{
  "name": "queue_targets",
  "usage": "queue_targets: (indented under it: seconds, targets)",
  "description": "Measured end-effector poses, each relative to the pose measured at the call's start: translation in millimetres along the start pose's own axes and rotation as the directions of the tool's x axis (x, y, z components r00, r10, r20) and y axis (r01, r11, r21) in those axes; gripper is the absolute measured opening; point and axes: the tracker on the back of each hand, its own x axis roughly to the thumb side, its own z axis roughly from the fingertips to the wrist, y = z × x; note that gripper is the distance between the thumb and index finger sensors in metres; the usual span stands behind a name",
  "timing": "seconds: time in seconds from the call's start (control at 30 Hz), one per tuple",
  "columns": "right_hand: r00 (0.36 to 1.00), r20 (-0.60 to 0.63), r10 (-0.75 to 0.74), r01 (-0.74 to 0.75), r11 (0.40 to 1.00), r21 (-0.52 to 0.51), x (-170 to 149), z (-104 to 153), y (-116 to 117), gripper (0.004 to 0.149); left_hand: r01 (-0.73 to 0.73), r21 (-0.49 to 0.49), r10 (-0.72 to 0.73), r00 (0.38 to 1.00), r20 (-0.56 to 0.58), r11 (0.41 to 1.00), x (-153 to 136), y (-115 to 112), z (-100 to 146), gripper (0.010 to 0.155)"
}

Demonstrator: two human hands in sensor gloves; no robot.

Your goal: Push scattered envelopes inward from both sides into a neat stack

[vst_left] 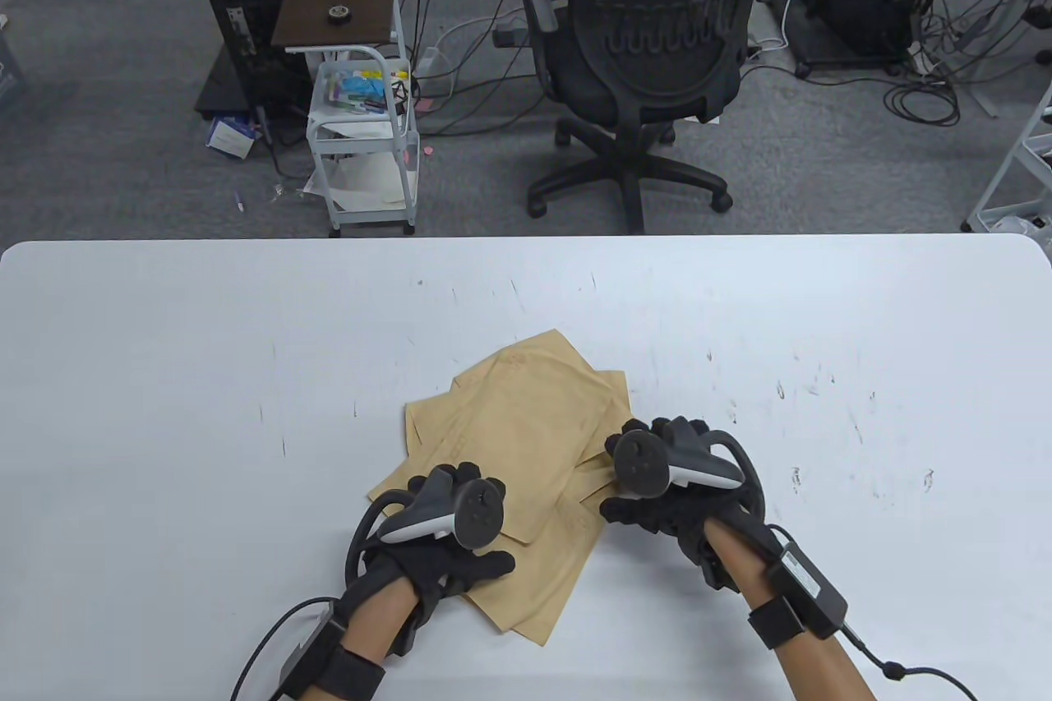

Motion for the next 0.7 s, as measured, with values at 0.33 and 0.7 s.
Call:
queue_targets:
  seconds: [0.33, 0.7]
  targets:
    - [0.993, -0.116, 0.018, -0.013, 0.999, 0.047, 17.0, -86.7, -0.5, 0.088, 0.136, -0.051, -0.135, 0.990, 0.032, 0.989, 25.8, -20.1, -12.8, 0.101]
    - [0.998, -0.042, 0.054, -0.040, 0.958, 0.284, 9.1, -50.8, -49.5, 0.072, 0.202, 0.134, -0.200, 0.979, -0.031, 0.970, 12.2, 1.8, 0.1, 0.097]
